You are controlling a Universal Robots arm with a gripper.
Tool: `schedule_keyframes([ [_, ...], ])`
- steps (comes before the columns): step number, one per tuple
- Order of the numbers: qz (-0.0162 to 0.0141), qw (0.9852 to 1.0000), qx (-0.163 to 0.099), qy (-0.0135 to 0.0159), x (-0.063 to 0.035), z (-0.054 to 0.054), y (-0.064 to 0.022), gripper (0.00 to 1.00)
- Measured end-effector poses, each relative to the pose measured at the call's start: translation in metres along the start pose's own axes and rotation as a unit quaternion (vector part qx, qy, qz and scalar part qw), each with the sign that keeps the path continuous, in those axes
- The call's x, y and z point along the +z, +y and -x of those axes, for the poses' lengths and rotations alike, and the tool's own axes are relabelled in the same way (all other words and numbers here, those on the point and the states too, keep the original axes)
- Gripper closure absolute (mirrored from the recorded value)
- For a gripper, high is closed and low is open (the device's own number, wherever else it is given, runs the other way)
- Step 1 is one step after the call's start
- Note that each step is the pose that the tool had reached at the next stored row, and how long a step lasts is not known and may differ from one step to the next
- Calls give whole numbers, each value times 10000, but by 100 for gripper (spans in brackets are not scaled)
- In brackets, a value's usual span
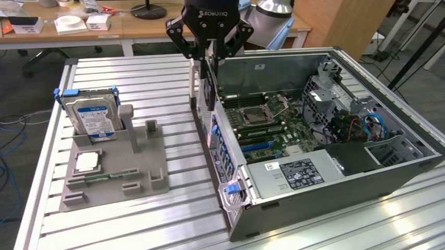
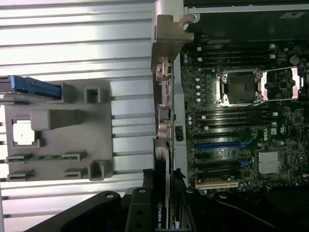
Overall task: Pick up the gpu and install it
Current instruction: 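Pick up the gpu and move the gpu toward the slot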
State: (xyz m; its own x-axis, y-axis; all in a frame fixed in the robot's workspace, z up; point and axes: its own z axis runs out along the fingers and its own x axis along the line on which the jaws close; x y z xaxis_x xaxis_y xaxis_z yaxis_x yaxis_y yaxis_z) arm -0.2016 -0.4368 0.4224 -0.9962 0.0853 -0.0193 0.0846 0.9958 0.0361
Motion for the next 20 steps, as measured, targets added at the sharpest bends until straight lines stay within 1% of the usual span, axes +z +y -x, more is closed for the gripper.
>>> schedule_keyframes([
  [20,0,10000,0,0,4,194,16,74],
])
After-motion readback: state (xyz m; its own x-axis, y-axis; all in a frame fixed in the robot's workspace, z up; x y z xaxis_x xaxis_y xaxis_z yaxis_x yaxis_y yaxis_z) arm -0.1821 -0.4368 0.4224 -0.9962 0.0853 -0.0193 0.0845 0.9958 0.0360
